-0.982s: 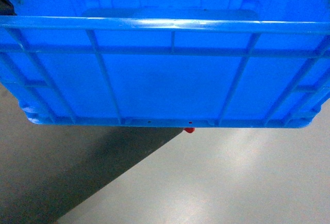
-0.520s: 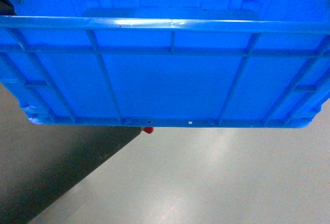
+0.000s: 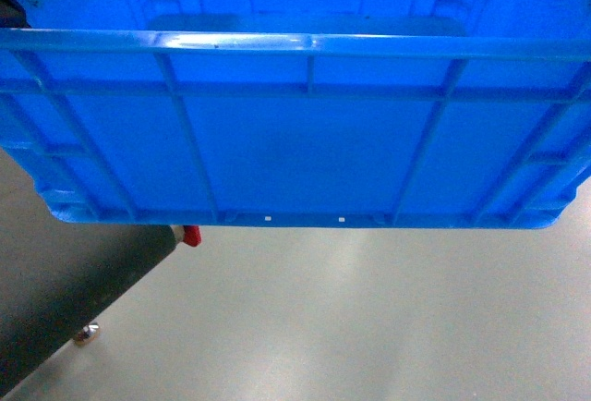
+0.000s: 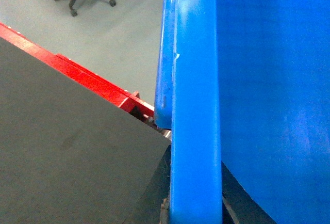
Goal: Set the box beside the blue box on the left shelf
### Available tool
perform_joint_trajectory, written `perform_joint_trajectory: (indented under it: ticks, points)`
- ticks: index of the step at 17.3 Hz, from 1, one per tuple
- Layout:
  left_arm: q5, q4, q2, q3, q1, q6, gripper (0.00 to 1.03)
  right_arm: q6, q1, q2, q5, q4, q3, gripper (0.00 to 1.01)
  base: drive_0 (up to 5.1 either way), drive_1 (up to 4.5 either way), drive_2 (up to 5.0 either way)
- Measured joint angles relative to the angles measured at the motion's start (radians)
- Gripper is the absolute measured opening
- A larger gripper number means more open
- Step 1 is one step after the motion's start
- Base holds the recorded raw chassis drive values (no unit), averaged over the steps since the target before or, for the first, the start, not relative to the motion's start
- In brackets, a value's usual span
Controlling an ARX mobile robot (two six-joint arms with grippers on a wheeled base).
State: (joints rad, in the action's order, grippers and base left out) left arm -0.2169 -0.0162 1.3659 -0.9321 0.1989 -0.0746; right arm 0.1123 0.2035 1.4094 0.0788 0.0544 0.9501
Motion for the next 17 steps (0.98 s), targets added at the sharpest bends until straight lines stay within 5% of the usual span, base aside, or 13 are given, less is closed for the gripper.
perform_joint_trajectory:
  ticks: [17]
  points:
    - [0.0,-0.001,0.0,0.0,0.0,0.0,0.08,0.0,0.0,-0.002,0.0,0.0,0.0,0.08,-1.5,-1.53,-1.5]
